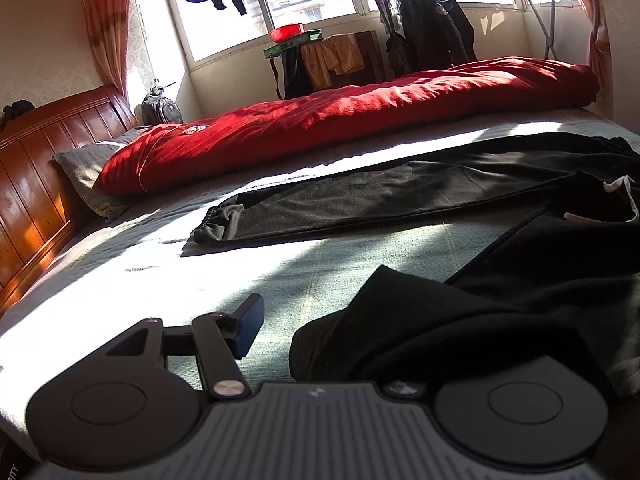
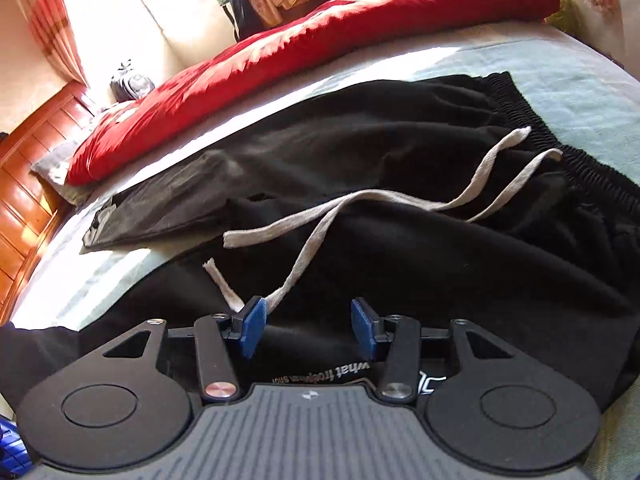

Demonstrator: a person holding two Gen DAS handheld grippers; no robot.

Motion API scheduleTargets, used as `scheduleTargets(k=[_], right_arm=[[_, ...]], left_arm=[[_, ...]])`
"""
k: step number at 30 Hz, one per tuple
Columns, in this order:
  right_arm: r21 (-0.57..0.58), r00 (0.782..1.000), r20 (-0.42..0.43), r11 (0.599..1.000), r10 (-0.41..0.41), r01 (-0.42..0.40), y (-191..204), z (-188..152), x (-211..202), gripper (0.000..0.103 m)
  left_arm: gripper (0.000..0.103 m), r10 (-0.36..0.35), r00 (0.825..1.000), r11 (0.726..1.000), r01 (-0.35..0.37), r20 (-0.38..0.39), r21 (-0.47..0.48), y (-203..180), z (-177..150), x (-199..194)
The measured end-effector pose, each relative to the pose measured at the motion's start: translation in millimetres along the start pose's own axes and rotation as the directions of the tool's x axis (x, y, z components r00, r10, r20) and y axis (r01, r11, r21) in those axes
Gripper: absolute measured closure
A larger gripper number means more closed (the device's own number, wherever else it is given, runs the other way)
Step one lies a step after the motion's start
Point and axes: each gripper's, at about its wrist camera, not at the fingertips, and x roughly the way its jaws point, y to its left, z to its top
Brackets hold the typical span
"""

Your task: Fold clothes

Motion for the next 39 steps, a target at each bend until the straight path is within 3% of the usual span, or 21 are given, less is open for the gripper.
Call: scheduleTargets(k=[2, 6, 12, 15, 18, 19, 21, 23, 25, 26, 30, 35, 39], right_arm=[[-0.009, 0.999, -0.039, 1.0, 0.009, -0.009, 9.7, -7.2, 11.0, 0.048], [0.081, 1.0, -0.007, 0.996, 0.023, -0.022, 3.4, -21.6, -7.5, 0.046], [0.114, 0.998, 0.054, 0.993, 0.008, -0.014, 18.0, -28.8, -27.6, 0.038], [0.109, 0.997, 0.079, 0.994, 0.018, -0.027, 29.6, -33.8, -33.8, 0.037], [0.123, 0.995, 0.099, 0.992, 0.029, -0.041, 36.3, -41.0, -39.5, 0.037], [0.129, 0.994, 0.106, 0.991, 0.031, -0.045, 38.3, -43.6, -41.7, 0.036], [0.141, 0.993, 0.117, 0.989, 0.029, -0.045, 39.2, -47.9, -45.0, 0.035], [0.151, 0.992, 0.124, 0.988, 0.018, -0.037, 37.5, -52.0, -49.1, 0.035], [0.159, 0.992, 0.127, 0.987, 0.005, -0.025, 33.6, -54.7, -52.7, 0.034], [0.163, 0.992, 0.129, 0.986, -0.002, -0.019, 31.1, -55.8, -54.5, 0.034], [0.168, 0.991, 0.134, 0.985, 0.004, -0.027, 19.8, -55.4, -59.9, 0.034], [0.123, 0.989, 0.133, 0.989, 0.068, -0.085, 12.3, -43.4, -57.7, 0.027], [0.066, 0.982, 0.1, 0.984, 0.157, -0.164, 10.6, -29.4, -44.6, 0.027]], left_arm=[[0.043, -0.002, 1.0, 1.0, 0.002, -0.007, -0.011, 6.9, -5.5, -0.1], [0.043, -0.016, 1.0, 0.999, 0.015, -0.018, -0.039, 19.6, -14.0, 3.4], [0.043, -0.102, 0.99, 0.995, 0.102, 0.096, 0.004, 16.7, 15.4, 12.3], [0.043, -0.208, 0.962, 0.978, 0.198, 0.179, 0.072, -5.4, 44.0, 21.1], [0.044, -0.337, 0.912, 0.939, 0.309, 0.232, 0.151, -37.9, 66.7, 27.2], [0.044, -0.394, 0.888, 0.915, 0.356, 0.238, 0.189, -54.2, 71.7, 29.6], [0.042, -0.487, 0.847, 0.865, 0.432, 0.215, 0.256, -82.9, 74.0, 35.2], [0.042, -0.557, 0.818, 0.809, 0.494, 0.146, 0.319, -114.0, 68.6, 43.1], [0.041, -0.59, 0.804, 0.771, 0.532, 0.077, 0.351, -136.7, 57.9, 48.7], [0.041, -0.596, 0.802, 0.761, 0.544, 0.049, 0.355, -143.5, 52.7, 50.6], [0.041, -0.58, 0.814, 0.763, 0.555, -0.029, 0.331, -144.3, 33.2, 45.7], [0.032, -0.512, 0.853, 0.819, 0.52, -0.1, 0.24, -112.1, 28.8, 26.2], [0.032, -0.463, 0.868, 0.873, 0.481, -0.178, 0.079, -80.4, 25.6, 18.6]])
